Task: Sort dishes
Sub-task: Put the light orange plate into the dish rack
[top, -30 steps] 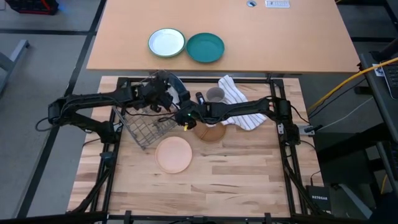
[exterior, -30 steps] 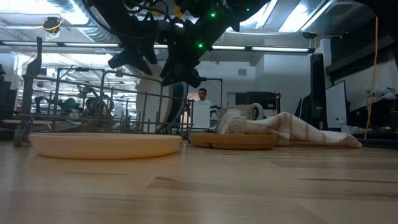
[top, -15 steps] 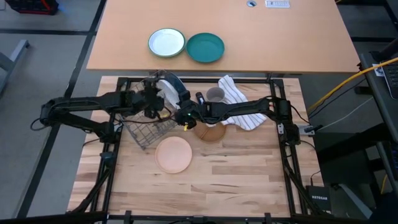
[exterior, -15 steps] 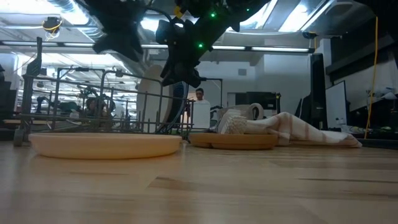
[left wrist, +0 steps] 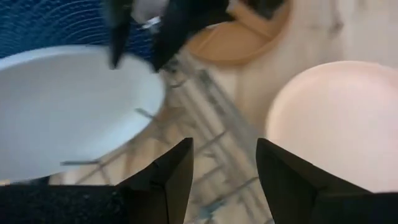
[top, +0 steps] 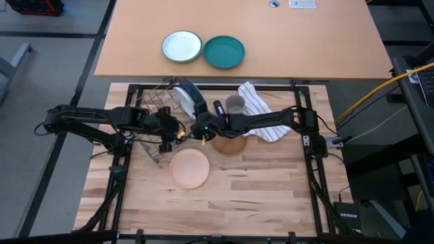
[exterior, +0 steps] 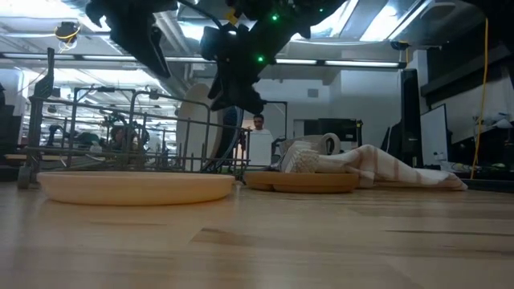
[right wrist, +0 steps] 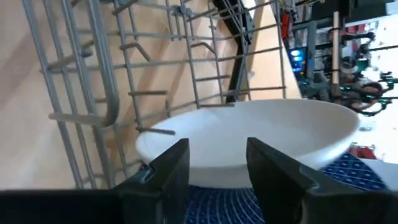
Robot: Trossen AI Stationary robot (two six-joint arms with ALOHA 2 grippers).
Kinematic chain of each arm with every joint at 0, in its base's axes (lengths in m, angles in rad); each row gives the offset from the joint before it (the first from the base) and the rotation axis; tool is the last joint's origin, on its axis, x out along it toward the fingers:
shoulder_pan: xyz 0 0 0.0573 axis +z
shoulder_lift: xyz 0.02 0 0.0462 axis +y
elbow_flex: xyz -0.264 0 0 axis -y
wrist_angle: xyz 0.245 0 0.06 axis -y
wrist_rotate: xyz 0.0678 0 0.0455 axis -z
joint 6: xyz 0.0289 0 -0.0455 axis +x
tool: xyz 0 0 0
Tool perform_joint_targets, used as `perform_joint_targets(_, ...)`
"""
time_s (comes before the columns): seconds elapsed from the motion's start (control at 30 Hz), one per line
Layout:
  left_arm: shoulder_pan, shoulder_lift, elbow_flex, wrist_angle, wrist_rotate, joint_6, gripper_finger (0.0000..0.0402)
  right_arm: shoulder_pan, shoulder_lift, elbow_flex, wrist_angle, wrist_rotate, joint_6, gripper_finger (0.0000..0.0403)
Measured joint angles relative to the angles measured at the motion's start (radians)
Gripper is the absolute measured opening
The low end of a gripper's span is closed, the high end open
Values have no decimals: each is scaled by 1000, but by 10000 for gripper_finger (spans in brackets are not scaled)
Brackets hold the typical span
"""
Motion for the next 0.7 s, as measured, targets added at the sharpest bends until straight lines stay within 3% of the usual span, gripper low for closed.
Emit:
perform_joint_targets(0.5, -109, 98, 0, 92, 44, -80, 164, 109, -19, 0, -17, 161, -139, 163)
perform_joint_targets(0.7, -149, 169, 0, 130, 49, -76, 164, 185, -84, 0, -238, 305, -84, 163)
